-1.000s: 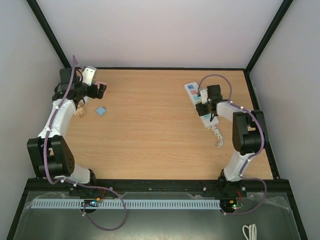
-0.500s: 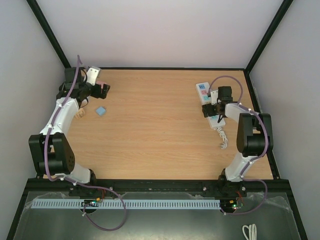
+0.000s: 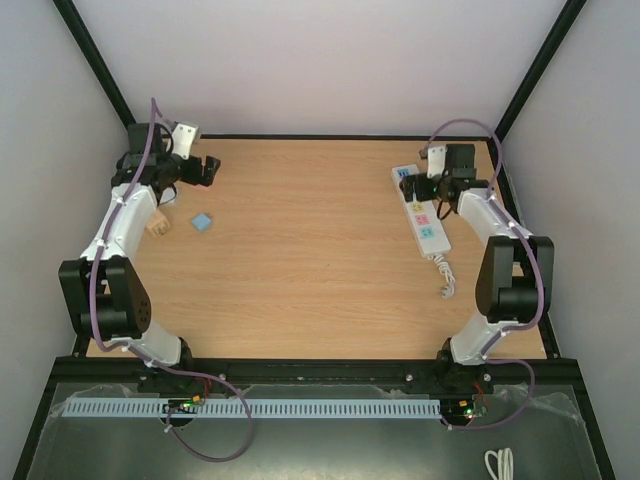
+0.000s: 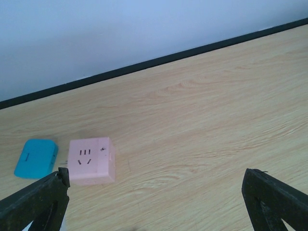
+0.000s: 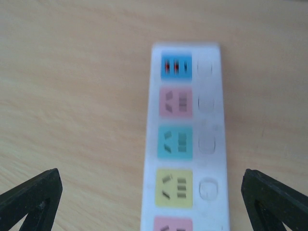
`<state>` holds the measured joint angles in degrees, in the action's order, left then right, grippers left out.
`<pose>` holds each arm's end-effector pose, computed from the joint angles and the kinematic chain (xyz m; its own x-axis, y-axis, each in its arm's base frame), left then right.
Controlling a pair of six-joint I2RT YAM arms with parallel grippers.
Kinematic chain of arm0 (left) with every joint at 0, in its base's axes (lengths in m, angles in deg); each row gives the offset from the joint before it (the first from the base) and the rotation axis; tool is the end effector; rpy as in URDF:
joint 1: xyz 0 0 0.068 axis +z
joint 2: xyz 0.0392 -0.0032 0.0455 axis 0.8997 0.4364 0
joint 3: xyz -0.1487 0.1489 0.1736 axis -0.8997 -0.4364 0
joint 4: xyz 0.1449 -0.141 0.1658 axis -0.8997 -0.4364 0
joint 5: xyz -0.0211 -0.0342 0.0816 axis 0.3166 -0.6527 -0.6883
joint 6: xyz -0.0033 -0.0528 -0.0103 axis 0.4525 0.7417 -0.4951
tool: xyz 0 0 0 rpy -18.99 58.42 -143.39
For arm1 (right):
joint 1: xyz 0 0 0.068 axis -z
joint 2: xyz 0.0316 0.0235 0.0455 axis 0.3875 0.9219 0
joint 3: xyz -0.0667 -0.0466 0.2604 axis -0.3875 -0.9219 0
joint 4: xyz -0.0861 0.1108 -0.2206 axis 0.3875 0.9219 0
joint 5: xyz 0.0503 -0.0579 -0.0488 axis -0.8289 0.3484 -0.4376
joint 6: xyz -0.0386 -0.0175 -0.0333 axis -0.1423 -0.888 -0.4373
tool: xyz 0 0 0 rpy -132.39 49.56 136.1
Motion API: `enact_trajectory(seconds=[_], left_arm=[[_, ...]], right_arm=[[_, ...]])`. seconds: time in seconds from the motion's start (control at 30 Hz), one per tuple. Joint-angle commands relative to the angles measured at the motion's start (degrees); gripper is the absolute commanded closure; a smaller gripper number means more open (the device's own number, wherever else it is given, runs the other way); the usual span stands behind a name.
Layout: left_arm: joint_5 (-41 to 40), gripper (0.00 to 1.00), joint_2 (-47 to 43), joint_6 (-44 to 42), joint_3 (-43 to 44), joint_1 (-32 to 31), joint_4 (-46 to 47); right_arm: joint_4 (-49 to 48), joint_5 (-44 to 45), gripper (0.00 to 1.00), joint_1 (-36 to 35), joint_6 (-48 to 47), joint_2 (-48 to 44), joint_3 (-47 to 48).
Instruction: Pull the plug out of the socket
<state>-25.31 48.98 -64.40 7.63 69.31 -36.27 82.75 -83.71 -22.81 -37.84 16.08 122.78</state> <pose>0.3641 0.0198 0.3210 -0.4344 0.2097 -0.8760 0.3596 0.9320 0.0447 0.3786 0.0139 0.2532 -0.5888 -0.1466 -0.7949 -0.3953 0.9100 0.1249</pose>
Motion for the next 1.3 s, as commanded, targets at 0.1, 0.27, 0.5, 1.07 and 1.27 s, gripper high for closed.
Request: enact_trajectory(seconds=[0.1,0.27,0.5,1.07,1.27], left_arm=[[2.7,0.00,1.5,5.0,0.7,2.4,-1.1],[1.5,0.00,-2.3,5.2,-7.1,4.5,3.7],[-1.4,0.00,-5.6,6.7,-16.8,4.6,9.8],[-1.0,0.00,-5.6,10.5,-18.1,4.3,11.1],[-1.6,0.00,-5.9,11.2,-18.0,3.9,11.2]], right_arm=[[-8.7,-12.3,0.00,-0.2,12.2,-4.6,2.7],[-18.9,-15.5,0.01,-1.8,16.9,-7.0,-5.5],[-23.4,-15.9,0.02,-2.5,15.6,-7.6,-13.7],[-26.6,-14.9,0.02,-2.5,15.2,-11.6,-17.2],[-27.1,-14.6,0.02,-2.5,15.2,-12.6,-18.0]])
